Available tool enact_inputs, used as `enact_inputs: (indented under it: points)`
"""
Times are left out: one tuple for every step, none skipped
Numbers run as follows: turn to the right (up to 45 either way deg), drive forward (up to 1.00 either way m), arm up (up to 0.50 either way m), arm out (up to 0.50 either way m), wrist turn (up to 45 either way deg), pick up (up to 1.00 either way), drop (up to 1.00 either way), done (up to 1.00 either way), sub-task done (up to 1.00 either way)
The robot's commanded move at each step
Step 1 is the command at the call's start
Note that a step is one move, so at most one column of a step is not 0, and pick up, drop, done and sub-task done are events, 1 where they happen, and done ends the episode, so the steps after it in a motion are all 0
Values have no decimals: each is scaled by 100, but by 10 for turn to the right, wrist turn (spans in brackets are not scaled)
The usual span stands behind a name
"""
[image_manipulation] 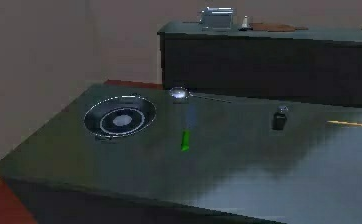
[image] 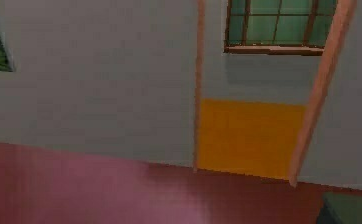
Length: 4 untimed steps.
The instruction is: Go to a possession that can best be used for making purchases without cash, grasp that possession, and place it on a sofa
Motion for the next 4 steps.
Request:
enact_inputs:
  points:
    - [0, 75, 0, 0, 0, 0, 0, 0, 0]
    - [450, 0, 0, 0, 0, 0, 0, 0, 0]
    - [450, 0, 0, 0, 0, 0, 0, 0, 0]
    - [0, 20, 0, 0, 0, 0, 0, 0, 0]
